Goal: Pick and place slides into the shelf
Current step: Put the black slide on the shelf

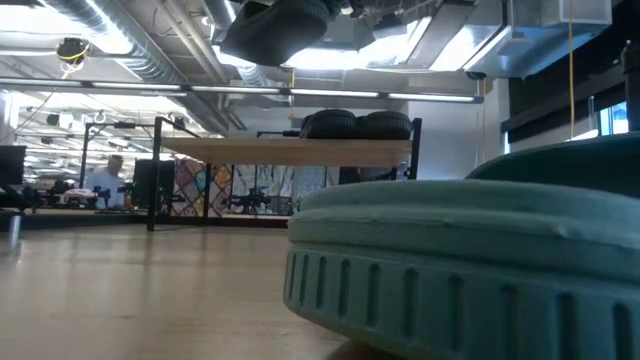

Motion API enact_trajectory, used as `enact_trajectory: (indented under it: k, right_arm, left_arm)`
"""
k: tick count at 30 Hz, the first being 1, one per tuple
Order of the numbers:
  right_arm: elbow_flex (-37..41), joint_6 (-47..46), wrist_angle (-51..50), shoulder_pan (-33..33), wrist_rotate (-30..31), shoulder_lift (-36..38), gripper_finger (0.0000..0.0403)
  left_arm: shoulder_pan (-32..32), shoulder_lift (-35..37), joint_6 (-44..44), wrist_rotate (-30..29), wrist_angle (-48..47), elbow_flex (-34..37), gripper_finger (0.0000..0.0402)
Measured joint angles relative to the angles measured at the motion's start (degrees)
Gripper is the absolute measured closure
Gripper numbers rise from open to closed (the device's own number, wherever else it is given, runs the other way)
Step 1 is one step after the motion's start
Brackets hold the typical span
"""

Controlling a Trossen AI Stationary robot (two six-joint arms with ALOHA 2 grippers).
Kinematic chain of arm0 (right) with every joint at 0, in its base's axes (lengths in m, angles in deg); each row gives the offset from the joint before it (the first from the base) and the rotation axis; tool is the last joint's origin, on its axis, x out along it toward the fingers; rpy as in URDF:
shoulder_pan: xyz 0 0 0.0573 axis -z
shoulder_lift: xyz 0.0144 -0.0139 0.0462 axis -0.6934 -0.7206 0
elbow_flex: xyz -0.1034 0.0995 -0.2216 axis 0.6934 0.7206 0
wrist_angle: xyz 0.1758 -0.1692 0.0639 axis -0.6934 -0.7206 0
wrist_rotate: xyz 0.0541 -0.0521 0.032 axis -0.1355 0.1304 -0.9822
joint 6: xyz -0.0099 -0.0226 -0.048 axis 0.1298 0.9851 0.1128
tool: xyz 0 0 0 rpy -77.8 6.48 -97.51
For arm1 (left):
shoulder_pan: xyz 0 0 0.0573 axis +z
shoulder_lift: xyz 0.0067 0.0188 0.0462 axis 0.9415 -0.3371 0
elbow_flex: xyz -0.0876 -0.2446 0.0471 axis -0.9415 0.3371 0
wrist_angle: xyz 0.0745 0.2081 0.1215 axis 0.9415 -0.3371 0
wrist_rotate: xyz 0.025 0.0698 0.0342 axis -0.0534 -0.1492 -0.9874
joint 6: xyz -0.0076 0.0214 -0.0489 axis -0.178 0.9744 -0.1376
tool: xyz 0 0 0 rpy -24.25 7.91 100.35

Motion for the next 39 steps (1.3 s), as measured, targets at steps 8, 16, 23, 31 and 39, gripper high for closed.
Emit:
enact_trajectory:
  k: [8,16,23,31,39]
  right_arm:
    - [0.0,0.0,-0.1,0.0,0.0,0.0,0.0395]
    - [0.0,-1.6,-0.1,0.0,-0.2,0.0,0.0392]
    - [0.0,-1.8,-0.2,0.0,-1.7,0.0,0.0395]
    - [0.0,-3.1,-0.2,0.2,-1.7,0.0,0.0395]
    - [0.0,-3.1,-0.2,0.2,-1.7,0.0,0.0395]
  left_arm:
    - [0.0,0.0,29.7,-4.3,1.6,0.0,0.0249]
    - [1.8,0.0,45.8,-16.9,1.6,0.0,0.0249]
    - [6.5,0.0,49.7,-12.8,4.8,0.0,0.0249]
    - [5.5,0.0,66.4,-10.7,16.3,0.0,0.0249]
    - [6.4,0.0,69.7,-11.1,16.3,0.0,0.0249]
